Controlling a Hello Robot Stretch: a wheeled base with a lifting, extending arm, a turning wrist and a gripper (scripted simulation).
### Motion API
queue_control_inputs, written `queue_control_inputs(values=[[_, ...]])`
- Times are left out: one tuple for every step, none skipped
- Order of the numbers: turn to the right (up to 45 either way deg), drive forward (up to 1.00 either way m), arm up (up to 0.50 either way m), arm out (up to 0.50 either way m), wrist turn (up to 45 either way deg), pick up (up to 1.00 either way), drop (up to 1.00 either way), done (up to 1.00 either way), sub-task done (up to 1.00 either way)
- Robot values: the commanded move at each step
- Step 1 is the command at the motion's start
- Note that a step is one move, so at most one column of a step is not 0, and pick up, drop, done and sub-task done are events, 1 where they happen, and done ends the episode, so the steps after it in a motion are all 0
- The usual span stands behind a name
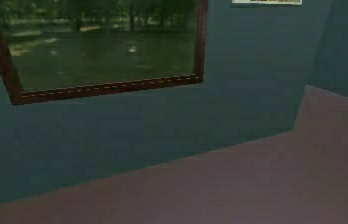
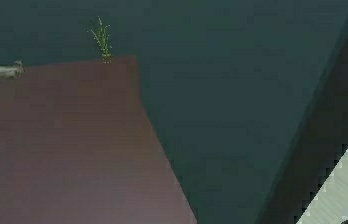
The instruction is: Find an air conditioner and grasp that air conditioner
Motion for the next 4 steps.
queue_control_inputs(values=[[0.0,0.05,0.00,0.00,0.0,0.00,0.00,0.00,0.00],[45.0,0.00,0.00,0.00,0.0,0.00,0.00,0.00,0.00],[15.0,0.00,0.00,0.00,0.0,0.00,0.00,0.00,0.00],[0.0,1.00,0.00,0.00,0.0,0.00,0.00,0.00,0.00]])
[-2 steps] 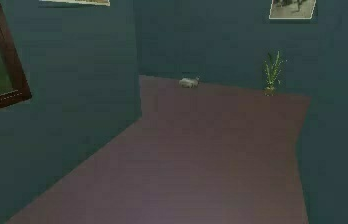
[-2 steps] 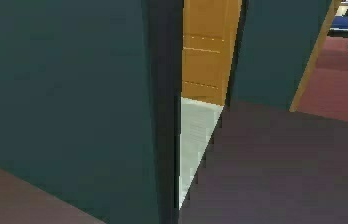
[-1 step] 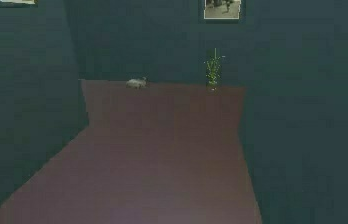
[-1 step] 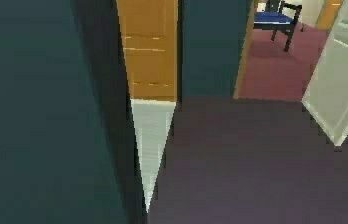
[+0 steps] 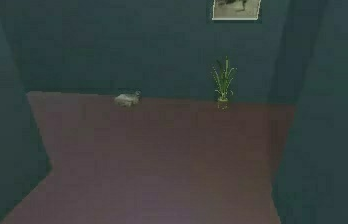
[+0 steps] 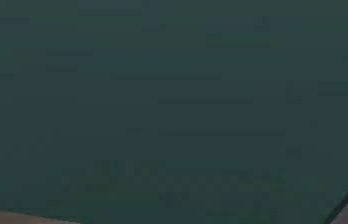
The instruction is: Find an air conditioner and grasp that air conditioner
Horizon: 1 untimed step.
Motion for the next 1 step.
queue_control_inputs(values=[[0.0,1.00,0.00,0.00,0.0,0.00,0.00,0.00,0.00]])
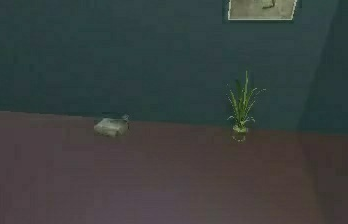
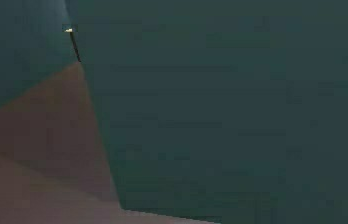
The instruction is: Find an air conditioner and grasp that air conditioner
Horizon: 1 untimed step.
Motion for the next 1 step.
queue_control_inputs(values=[[0.0,1.00,0.00,0.00,0.0,0.00,0.00,0.00,0.00]])
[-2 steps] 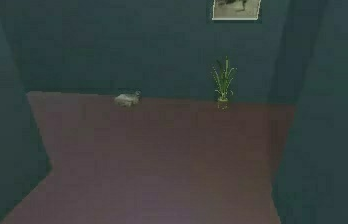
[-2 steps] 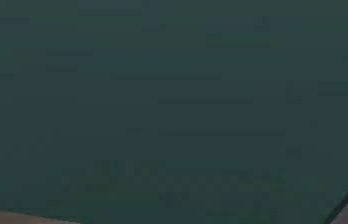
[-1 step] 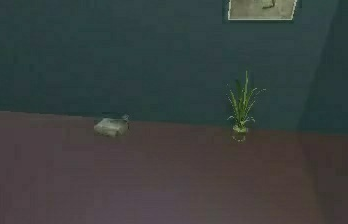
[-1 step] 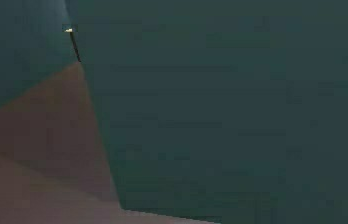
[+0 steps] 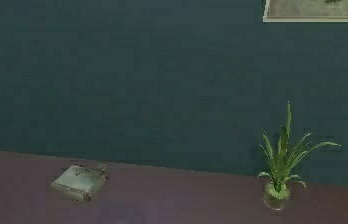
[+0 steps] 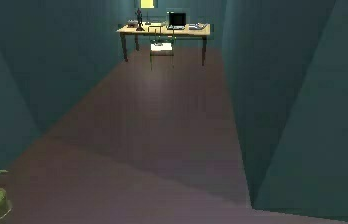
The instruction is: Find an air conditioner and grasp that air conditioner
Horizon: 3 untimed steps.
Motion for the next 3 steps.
queue_control_inputs(values=[[0.0,0.65,0.00,0.00,0.0,0.00,0.00,0.00,0.00],[-45.0,0.00,0.00,0.00,0.0,0.00,0.00,0.00,0.00],[-45.0,0.00,0.00,0.00,0.0,0.00,0.00,0.00,0.00]])
